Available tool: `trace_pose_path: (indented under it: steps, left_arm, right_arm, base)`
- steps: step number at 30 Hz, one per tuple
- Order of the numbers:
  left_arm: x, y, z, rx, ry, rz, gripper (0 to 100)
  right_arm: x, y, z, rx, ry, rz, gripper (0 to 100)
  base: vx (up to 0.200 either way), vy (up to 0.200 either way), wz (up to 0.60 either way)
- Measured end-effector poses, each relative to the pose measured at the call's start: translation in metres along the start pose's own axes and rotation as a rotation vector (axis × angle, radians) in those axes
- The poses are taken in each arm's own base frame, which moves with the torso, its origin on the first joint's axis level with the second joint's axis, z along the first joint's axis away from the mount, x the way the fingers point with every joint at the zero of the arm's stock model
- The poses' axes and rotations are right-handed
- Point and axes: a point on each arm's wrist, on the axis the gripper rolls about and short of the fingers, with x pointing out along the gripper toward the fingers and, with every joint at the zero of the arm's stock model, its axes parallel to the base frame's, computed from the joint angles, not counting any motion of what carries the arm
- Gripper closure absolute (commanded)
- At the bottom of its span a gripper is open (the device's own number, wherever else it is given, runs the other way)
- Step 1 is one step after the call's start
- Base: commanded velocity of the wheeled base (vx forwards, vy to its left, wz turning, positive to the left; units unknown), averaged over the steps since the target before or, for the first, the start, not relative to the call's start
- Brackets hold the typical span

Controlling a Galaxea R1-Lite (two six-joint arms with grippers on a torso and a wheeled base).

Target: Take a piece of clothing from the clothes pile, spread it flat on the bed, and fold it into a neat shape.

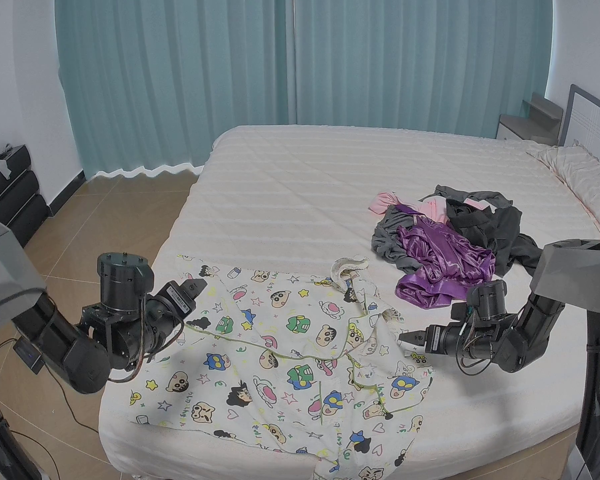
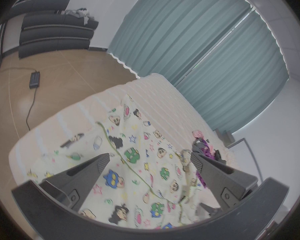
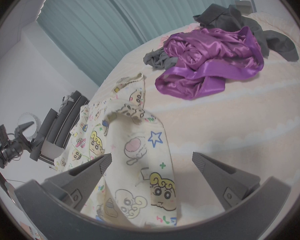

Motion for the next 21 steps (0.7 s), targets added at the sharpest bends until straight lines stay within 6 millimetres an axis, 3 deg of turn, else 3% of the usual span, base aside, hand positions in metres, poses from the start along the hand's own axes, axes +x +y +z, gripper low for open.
trace_pose_path:
  steps: [8, 13, 14, 21]
  left_arm:
    - [-0.025, -0.004, -0.009, -0.106, 0.001, -0.083, 0]
    - [-0.029, -0.003, -0.011, -0.119, -0.004, -0.099, 0]
    - [-0.029, -0.003, -0.011, -0.12, -0.008, -0.105, 0]
    - [-0.032, -0.001, -0.012, -0.123, -0.016, -0.115, 0]
  right_arm:
    - [0.022, -0.001, -0.005, -0.026, 0.01, 0.014, 0]
    - [0.031, 0.0, -0.003, -0.024, 0.006, 0.024, 0]
    - [0.033, 0.0, -0.003, -0.022, 0.005, 0.026, 100]
    - [0.035, -0.002, -0.005, 0.025, 0.011, 0.023, 100]
  base:
    - [0.0, 0.0, 0.0]
    - [0.0, 0.0, 0.0]
    - [0.0, 0.0, 0.0]
    - [0.0, 0.0, 0.0]
